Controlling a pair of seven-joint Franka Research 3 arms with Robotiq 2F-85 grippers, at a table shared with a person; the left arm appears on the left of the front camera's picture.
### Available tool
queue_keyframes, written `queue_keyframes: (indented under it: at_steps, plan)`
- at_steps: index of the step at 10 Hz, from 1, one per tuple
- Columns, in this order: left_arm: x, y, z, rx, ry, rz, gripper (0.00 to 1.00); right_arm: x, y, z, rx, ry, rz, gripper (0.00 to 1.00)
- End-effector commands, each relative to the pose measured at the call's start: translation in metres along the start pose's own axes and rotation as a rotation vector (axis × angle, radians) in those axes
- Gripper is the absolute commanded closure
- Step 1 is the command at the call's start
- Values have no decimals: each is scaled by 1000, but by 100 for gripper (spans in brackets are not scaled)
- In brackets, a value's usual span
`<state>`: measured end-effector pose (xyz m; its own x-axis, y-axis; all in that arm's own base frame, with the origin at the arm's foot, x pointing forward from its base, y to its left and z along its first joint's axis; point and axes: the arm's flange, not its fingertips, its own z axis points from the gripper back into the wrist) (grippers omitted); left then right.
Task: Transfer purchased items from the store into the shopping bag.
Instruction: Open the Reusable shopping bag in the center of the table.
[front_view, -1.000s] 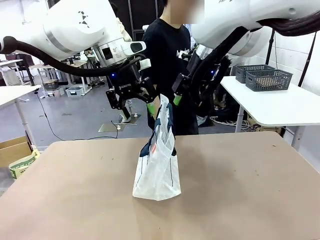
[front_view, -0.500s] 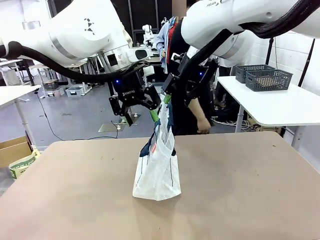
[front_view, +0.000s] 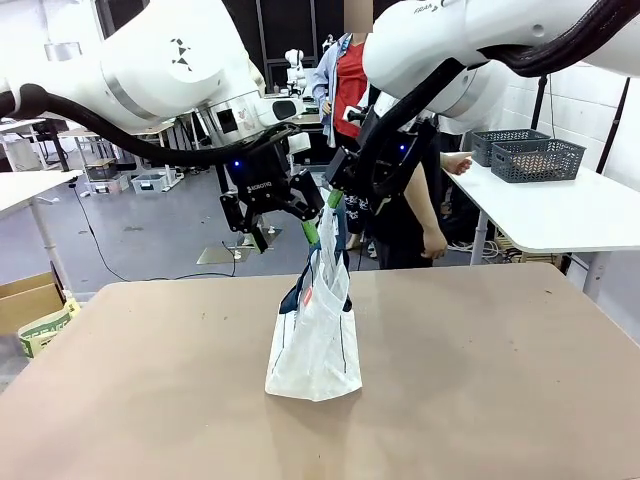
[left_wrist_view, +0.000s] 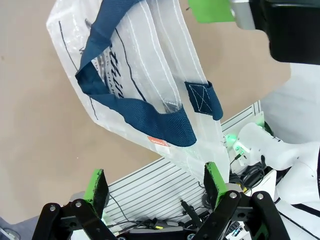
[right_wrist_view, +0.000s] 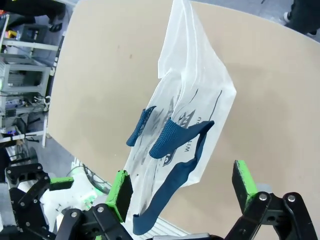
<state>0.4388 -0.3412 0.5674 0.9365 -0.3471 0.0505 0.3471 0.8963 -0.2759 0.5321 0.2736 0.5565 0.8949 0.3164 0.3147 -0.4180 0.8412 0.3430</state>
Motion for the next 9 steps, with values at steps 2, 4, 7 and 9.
queue_keyframes:
  at_steps: [2, 4, 7, 9]
  plan:
    - [-1, -7, -4, -27, -8, -6, 0, 1, -1, -13, 43, 37, -33, 0]
    - [0, -11, -7, -18, -8, -4, 0, -2, -2, -18, 53, 60, -52, 0]
    - [3, -15, -20, -21, 6, -10, 0, -6, -3, -26, 73, 78, -64, 0]
    - [6, -16, -28, -3, -2, -4, 0, -7, -4, -29, 68, 91, -72, 0]
